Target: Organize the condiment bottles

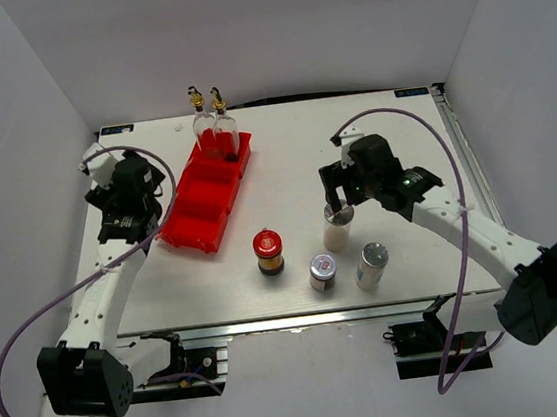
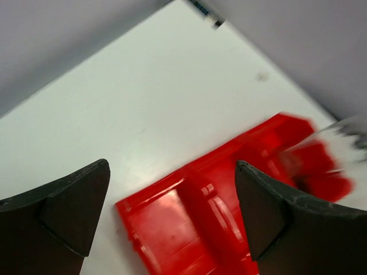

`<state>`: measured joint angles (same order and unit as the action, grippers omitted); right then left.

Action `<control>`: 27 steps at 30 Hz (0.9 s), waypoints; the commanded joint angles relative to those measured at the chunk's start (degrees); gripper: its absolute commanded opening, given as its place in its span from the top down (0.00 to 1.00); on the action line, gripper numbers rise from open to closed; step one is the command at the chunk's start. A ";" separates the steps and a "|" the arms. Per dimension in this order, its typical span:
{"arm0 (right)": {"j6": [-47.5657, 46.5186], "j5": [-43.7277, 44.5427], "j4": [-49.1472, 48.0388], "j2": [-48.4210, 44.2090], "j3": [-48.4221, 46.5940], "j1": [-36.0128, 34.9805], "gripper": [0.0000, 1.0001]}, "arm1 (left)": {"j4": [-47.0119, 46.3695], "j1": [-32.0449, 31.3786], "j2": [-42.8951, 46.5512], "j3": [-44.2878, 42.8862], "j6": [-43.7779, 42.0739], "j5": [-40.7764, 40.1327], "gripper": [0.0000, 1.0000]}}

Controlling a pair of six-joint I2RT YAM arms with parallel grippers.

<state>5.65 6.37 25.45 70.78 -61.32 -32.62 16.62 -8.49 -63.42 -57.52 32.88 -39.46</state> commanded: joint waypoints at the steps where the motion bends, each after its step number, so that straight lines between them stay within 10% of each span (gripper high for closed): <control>1: -1.96 4.17 2.40 3.47 -3.63 -2.88 0.11 | 4.12 -0.12 0.75 1.44 3.24 -3.25 0.02; 27: -0.03 6.02 4.61 5.94 -9.25 -5.87 0.11 | -1.24 -0.21 0.23 2.94 1.83 -8.53 0.02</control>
<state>4.78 10.02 30.41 76.47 -66.02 -38.28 16.73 -8.49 -63.75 -54.02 35.38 -46.81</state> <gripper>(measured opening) 0.895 0.983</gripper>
